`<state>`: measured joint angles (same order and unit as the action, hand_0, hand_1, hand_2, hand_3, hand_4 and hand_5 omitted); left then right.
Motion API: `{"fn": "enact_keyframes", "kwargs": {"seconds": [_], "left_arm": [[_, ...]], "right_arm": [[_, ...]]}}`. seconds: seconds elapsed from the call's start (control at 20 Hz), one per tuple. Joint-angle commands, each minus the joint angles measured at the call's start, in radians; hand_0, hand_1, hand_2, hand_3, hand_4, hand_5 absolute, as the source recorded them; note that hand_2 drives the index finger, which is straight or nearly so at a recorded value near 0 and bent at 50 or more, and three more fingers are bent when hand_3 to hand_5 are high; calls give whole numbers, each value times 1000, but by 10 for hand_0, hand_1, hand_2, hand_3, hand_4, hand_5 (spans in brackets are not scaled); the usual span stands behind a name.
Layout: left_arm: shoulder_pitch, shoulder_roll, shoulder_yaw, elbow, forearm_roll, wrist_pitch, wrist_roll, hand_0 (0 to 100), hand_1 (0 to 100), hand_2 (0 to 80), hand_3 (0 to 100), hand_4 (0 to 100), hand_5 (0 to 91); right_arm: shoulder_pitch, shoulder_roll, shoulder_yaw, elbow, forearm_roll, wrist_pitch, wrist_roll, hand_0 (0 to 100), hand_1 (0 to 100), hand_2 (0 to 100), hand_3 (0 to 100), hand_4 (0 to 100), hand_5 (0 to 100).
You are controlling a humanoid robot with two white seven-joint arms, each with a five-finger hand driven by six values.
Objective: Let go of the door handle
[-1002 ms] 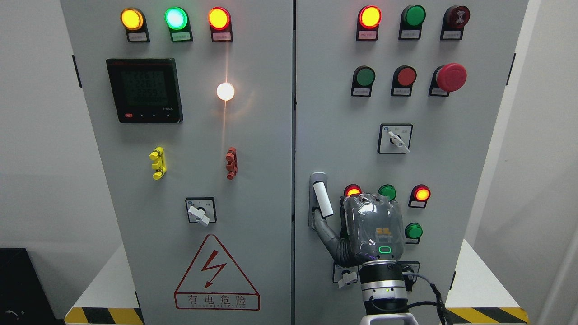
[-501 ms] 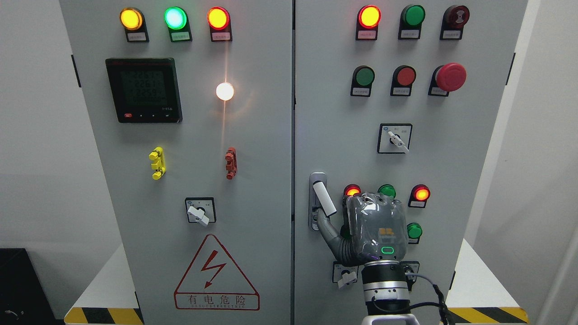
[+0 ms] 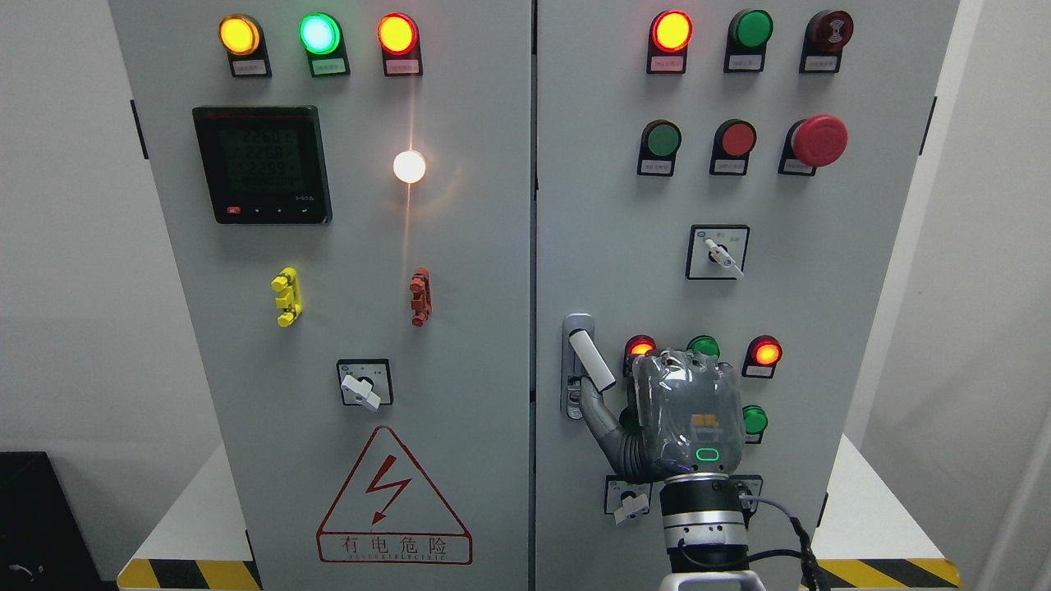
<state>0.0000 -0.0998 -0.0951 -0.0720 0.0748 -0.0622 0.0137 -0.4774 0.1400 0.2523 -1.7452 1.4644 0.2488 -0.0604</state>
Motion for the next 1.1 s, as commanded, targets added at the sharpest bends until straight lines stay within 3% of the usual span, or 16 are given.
{"fn": "enact_keyframes", "kwargs": {"seconds": [0.0,1.05], "left_arm": [[17,0,0,0,0,-1,0,120,556,0,0,0,0],[17,0,0,0,0,-1,0,120,556,0,0,0,0]], "right_arm": [[0,-2,-2,0,2,0,4,496,330,947,1000,1000,1000],[-6,-8,-13,-7,4,0,2,481,340,941,1000,1000,1000]]}}
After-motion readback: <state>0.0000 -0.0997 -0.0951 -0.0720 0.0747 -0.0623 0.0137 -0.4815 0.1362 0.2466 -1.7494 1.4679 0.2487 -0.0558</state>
